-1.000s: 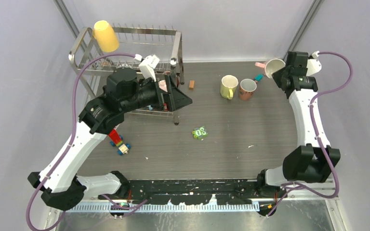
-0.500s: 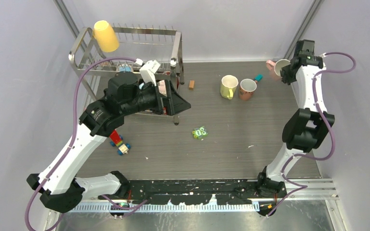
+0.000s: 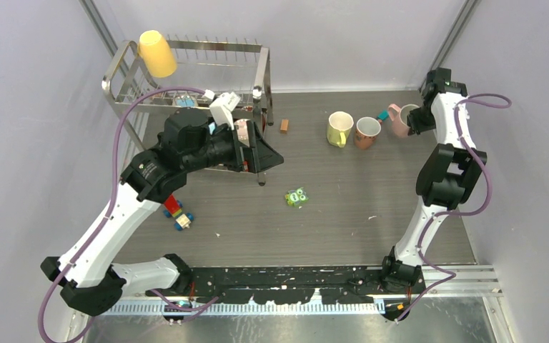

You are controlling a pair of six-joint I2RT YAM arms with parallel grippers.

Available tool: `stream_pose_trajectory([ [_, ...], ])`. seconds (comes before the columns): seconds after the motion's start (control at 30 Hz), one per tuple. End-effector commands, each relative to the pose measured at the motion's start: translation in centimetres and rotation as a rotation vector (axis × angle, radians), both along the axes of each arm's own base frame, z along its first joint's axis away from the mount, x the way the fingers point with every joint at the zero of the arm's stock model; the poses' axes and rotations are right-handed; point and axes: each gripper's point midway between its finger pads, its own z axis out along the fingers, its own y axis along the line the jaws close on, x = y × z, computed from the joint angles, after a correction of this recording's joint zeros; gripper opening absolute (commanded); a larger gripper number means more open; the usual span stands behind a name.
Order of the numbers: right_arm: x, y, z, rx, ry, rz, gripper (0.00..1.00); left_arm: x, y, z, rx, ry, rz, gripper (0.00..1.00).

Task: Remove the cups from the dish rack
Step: Place the cup at the center of the board.

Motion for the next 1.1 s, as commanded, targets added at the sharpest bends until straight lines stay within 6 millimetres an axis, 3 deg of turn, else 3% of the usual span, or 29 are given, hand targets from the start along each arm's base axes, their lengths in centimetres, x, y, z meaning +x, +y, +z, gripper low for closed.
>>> stream_pose_trajectory([
  [0.0,1.2,-0.6,2.9,-0.007,-0.087,-0.097,0.01,0.0,-0.4,0.7,-0.018,-0.035,-0.021,1.0],
  [0.57,0.1,0.7,-2.4,0.072,0.002,-0.162,0.01,0.3,-0.8,-0.3,-0.028,-0.006,-0.013,1.0],
  [0.9,-0.1,0.6,-4.0,0.072,0.036,-0.186,0.01,0.4,-0.9,-0.8,-0.023,0.005,-0.012,1.0],
  [1.07,-0.1,0.7,-4.2,0.073,0.04,-0.183,0.2,0.4,-0.9,-1.0,-0.02,0.007,-0.012,1.0],
])
